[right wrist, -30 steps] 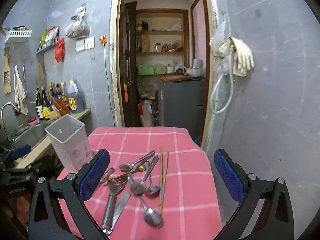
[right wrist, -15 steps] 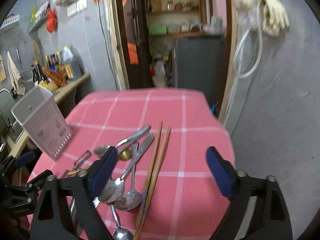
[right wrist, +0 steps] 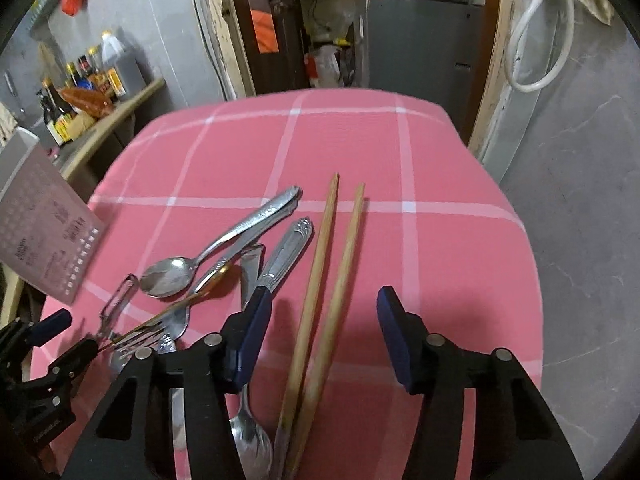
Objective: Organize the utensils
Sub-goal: 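Grasp the wooden chopsticks with the right gripper while the left gripper grasps the wire peeler, then lift the chopsticks with the right gripper while the left gripper lifts the peeler toward the holder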
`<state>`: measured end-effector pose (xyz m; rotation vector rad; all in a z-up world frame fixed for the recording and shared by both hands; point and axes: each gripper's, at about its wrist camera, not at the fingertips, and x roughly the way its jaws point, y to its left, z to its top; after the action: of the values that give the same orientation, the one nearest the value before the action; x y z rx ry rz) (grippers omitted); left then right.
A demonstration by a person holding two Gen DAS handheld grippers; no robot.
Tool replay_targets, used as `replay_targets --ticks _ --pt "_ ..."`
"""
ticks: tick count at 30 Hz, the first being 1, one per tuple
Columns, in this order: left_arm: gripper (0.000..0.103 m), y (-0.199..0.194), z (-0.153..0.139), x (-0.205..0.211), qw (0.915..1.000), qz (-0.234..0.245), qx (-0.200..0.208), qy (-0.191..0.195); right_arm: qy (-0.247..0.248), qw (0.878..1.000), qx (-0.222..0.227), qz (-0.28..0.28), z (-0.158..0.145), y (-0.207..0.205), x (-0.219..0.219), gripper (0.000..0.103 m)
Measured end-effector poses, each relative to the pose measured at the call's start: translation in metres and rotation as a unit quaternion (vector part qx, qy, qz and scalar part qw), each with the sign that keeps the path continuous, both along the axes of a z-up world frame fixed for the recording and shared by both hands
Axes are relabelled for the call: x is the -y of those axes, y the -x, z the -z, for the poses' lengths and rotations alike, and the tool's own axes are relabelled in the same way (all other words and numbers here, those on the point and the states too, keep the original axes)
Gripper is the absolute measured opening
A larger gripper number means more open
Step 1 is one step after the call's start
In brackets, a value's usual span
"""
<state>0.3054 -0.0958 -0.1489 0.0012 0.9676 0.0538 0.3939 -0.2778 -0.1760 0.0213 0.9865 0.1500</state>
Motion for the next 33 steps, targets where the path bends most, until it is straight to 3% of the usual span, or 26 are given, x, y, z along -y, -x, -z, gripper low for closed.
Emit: replay_targets --ticks 3,7,12,14,16,21,25,33 --pt "0.047 -0.008 0.005 0.000 0.9999 -0.003 -0.011 0.001 0.009 1.000 -0.010 0.009 0.004 -0.003 -0.003 0.041" --pt "0.035 -0.016 0.014 -0.001 0.9989 -0.010 -0.043 0.012 0.035 0.999 -0.024 0.016 0.008 -0.009 -0.011 0.038" --pt "0.022 -0.022 0.021 0.004 0.9983 -0.004 -0.054 0.022 0.029 0.999 -0.040 0.024 0.005 -0.005 -0.014 0.016" --pt "0.021 -0.024 0.021 0.008 0.9979 0.005 -0.061 0.018 0.014 0.998 -0.045 0.029 0.003 -0.001 -0.013 0.013" --pt "0.021 -0.027 0.023 0.009 0.9972 0.009 -0.069 0.026 -0.002 0.998 -0.051 0.031 0.000 0.002 -0.008 0.012" --pt "0.020 -0.026 0.020 -0.005 0.9916 0.000 -0.093 0.090 -0.055 0.995 -0.077 0.032 -0.001 0.013 0.008 0.012" --pt "0.020 -0.023 0.022 -0.011 0.9815 0.004 -0.132 0.139 -0.068 0.992 -0.104 0.015 0.001 0.022 0.014 0.012" --pt "0.021 -0.024 0.026 -0.003 0.9766 0.017 -0.163 0.140 -0.051 0.989 -0.131 0.040 0.004 0.013 0.004 0.013"
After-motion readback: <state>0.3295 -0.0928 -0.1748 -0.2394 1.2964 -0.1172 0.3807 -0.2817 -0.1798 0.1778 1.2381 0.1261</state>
